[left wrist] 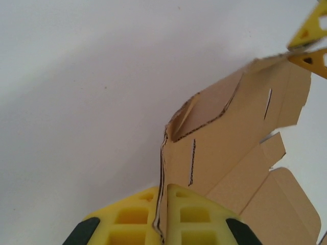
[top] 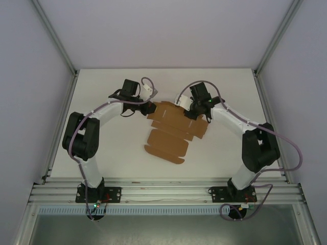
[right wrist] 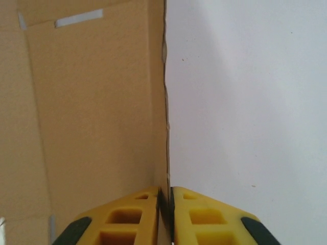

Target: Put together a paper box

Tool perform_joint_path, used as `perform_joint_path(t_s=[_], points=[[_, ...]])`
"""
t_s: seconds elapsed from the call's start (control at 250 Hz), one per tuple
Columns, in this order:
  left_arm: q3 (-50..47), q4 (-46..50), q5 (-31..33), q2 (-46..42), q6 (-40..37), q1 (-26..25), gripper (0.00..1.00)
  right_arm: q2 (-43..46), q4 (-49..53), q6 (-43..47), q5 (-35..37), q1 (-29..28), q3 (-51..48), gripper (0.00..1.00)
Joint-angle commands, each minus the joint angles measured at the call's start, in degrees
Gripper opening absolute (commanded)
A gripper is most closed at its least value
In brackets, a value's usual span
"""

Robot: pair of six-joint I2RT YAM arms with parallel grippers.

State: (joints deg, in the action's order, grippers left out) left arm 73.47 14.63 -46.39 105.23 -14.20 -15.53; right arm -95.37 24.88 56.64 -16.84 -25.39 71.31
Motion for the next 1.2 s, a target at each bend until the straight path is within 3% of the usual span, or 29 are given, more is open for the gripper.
perform_joint_path(t_s=[0.0,0.196,0.412,0.524,0.751,0.879,0.931,0.979,1.027,1.083,1.195], points=[[0.88,2.87,-3.40,-2.43,-5.21,-0.52,0.00,-1.78,5.91,1.25,-3.37,1.00,2.81,0.19],[-0.01,1.85,-1.25,-3.54,-4.81,-0.51,0.00,-2.32,8.77,1.63,-1.55,1.60,3.44,0.20],[-1.10,0.87,-1.16,-4.72,-5.47,-0.49,0.00,-3.21,15.80,2.60,-6.38,2.95,5.16,0.22],[-1.34,1.14,-0.63,-5.25,-5.93,-0.51,0.00,-3.79,16.31,2.34,-5.22,3.33,5.61,0.22],[-1.93,2.13,1.96,-5.00,-6.15,-0.47,0.00,-0.87,7.19,0.43,-1.71,3.38,2.32,0.14],[-2.44,1.55,2.59,-4.73,-5.44,-0.49,0.00,-0.76,6.96,-0.16,-1.03,3.32,2.52,0.00],[-2.57,0.23,3.60,-4.88,-3.83,-0.54,0.00,-1.05,6.81,0.00,-0.17,3.17,2.48,0.00],[-2.38,-0.73,5.05,-4.99,-1.49,-0.55,0.21,-1.14,5.79,0.23,1.61,2.70,2.05,0.00],[-1.94,-0.90,6.54,-5.30,0.22,-0.52,0.65,-0.94,3.95,0.81,4.37,1.78,1.11,0.00],[-1.48,-1.44,8.70,-5.96,3.53,-0.49,0.97,-0.61,1.03,1.48,7.92,0.50,-0.35,0.00],[-0.37,-2.42,15.87,-8.05,12.91,-0.47,1.00,0.44,-5.04,1.90,13.22,-1.76,-2.99,0.00]])
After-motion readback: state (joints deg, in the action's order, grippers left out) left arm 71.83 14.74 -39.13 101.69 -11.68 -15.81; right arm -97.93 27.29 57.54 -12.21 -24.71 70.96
